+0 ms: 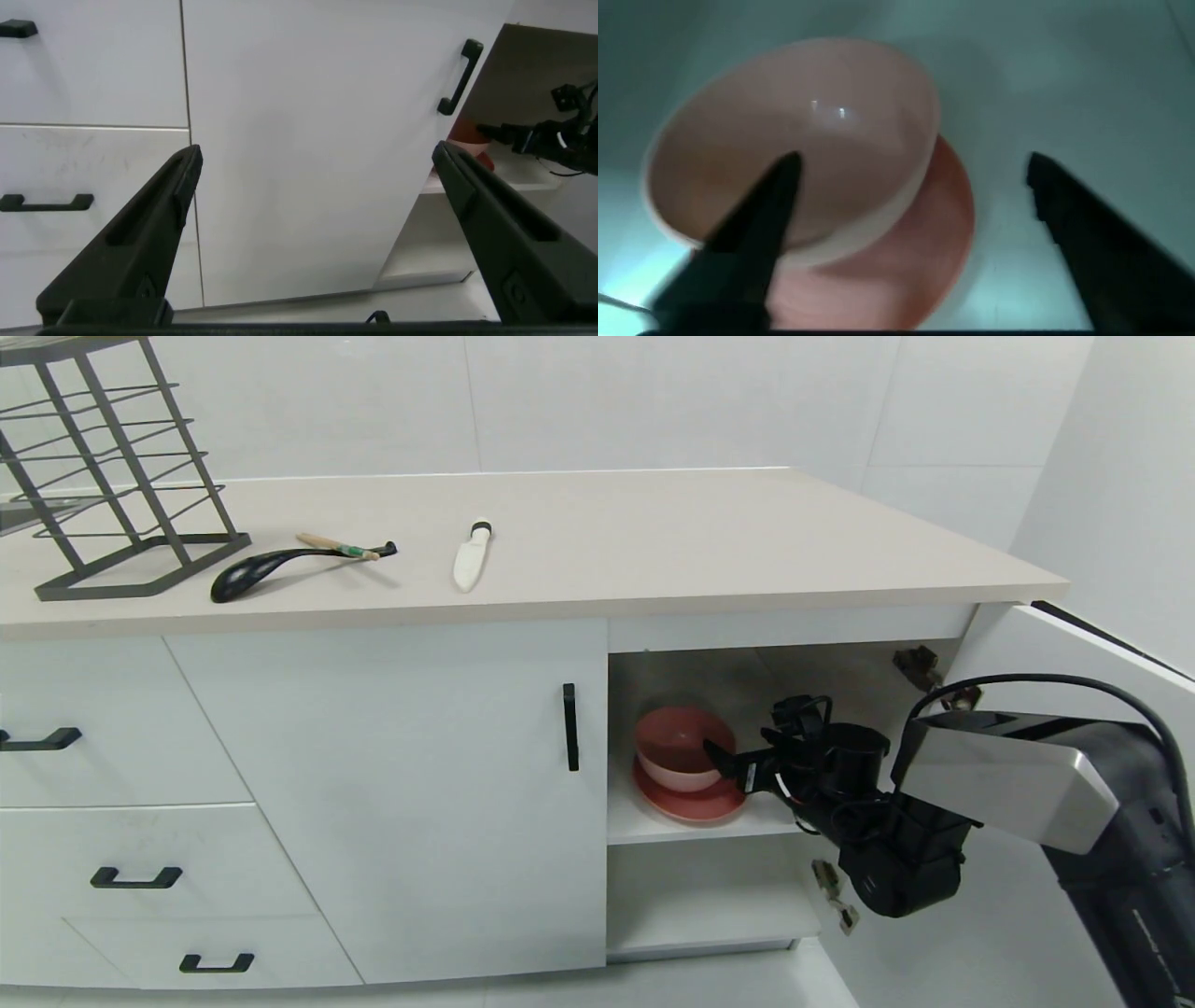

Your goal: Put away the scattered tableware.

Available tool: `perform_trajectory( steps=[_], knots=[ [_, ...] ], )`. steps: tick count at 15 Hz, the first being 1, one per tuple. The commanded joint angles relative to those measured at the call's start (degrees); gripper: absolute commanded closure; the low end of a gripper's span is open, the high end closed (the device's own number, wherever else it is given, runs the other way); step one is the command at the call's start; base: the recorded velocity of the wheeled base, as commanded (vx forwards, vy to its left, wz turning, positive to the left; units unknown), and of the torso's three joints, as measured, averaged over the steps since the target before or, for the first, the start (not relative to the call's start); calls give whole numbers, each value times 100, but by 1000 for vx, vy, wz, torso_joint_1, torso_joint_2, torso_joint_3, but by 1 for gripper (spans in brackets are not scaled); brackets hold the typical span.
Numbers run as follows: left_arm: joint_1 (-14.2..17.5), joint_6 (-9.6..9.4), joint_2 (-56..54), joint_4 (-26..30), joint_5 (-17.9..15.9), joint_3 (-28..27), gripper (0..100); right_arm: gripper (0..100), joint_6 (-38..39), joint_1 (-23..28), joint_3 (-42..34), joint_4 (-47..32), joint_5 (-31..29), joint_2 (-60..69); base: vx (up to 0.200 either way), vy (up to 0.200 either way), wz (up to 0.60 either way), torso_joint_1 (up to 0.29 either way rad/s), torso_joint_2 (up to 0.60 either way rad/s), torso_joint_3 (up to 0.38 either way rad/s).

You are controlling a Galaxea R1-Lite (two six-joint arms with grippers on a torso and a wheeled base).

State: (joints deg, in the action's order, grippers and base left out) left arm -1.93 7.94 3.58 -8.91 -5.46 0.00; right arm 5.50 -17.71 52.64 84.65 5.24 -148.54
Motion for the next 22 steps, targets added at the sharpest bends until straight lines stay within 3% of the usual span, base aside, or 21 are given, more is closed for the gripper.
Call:
perform_trajectory(
  steps=[1,3,5,9,13,16,21,22],
  knots=[
    [-1,6,37,-5,1,0,0,0,-31,-13,-184,95,-6,264,0,0,0,0,0,0],
    [-1,6,37,-5,1,0,0,0,-49,-13,-614,148,-6,739,0,0,0,0,0,0],
    [-1,-11,37,118,-8,0,0,0,-286,-57,-1889,535,-23,1530,0,0,0,0,0,0],
    [-53,-47,63,65,-122,0,0,0,-752,-66,-3831,535,-23,2954,0,0,0,0,0,0],
    [-53,-99,55,135,-113,0,0,0,-778,-66,-4745,535,-14,4852,0,0,0,0,0,0],
    [-45,-337,55,487,-113,0,0,0,-813,-74,-5264,465,-32,5942,0,0,0,0,0,0],
    [245,-363,-191,460,-104,0,0,0,-1235,286,-5264,-1794,-6,8122,0,0,0,0,0,0],
    [237,-354,-218,460,-95,0,0,0,-1235,286,-5264,-2840,-23,8930,0,0,0,0,0,0]
  ],
)
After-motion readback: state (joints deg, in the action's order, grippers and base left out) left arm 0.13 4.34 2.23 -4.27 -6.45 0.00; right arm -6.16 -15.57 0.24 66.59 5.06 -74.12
